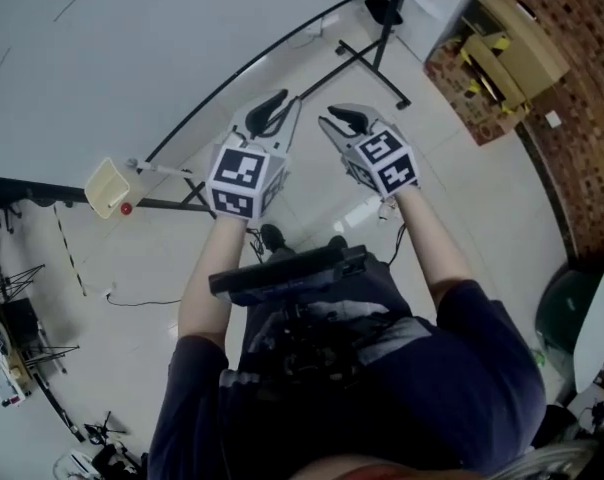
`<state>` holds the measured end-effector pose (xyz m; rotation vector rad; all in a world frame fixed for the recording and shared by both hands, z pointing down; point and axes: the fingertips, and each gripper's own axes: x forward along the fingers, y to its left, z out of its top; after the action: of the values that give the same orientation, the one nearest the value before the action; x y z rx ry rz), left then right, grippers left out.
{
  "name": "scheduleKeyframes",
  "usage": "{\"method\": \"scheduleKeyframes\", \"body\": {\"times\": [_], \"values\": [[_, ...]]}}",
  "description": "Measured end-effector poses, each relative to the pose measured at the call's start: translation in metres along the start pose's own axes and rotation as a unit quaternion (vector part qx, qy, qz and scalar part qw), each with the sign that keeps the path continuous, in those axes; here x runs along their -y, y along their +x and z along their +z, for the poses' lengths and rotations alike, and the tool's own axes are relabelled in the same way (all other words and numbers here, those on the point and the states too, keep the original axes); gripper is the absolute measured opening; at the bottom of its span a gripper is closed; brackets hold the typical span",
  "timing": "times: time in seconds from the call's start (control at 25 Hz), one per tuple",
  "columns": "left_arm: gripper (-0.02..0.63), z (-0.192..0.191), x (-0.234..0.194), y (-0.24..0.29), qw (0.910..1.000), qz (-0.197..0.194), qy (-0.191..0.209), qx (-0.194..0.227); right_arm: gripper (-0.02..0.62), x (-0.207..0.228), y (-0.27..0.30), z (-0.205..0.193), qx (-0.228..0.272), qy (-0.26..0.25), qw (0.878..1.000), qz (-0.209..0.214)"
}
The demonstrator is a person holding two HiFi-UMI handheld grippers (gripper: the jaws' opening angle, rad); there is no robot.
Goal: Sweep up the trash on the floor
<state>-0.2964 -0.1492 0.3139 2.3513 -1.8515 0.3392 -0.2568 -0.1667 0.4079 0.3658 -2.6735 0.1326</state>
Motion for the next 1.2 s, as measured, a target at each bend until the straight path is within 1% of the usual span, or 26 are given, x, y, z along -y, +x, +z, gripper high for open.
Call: {"method": "scheduleKeyframes", "body": {"times": [0.08,0.16,0.2,0.28,0.4,0.52,0.68,0.92,1.2], "values": [[0.061,-0.009,0.004,-0.008,0.9999,0.012,0.002,-0.007,0.109,-0.005,0.000,-0.012,-0.005,0.009,1.000,0.014],[0.056,-0.020,-0.003,-0.018,0.9995,0.028,-0.008,-0.015,0.109,-0.011,0.003,-0.018,-0.007,0.012,0.999,0.031],[0.007,-0.023,-0.008,-0.024,0.9990,0.037,-0.017,-0.016,0.109,-0.014,0.005,-0.017,-0.006,0.010,0.999,0.037],[0.000,-0.025,-0.018,-0.039,0.9980,0.051,-0.034,-0.013,0.109,-0.021,0.005,-0.006,0.008,0.001,0.999,0.042],[0.000,-0.023,-0.029,-0.061,0.9971,0.062,-0.044,-0.001,0.107,-0.035,0.001,0.022,0.043,-0.008,0.998,0.044],[0.000,-0.021,-0.036,-0.084,0.9969,0.060,-0.050,0.012,0.107,-0.055,-0.001,0.047,0.064,-0.019,0.997,0.044],[0.000,-0.018,-0.043,-0.120,0.9963,0.055,-0.055,0.036,0.107,-0.086,-0.003,0.066,0.072,-0.035,0.996,0.037],[0.000,-0.006,-0.063,-0.188,0.9928,0.050,-0.069,0.084,0.107,-0.149,-0.003,0.081,0.057,-0.058,0.996,0.040],[0.000,0.004,-0.073,-0.232,0.9899,0.030,-0.071,0.119,0.107,-0.189,-0.008,0.098,0.043,-0.087,0.995,0.015]]}}
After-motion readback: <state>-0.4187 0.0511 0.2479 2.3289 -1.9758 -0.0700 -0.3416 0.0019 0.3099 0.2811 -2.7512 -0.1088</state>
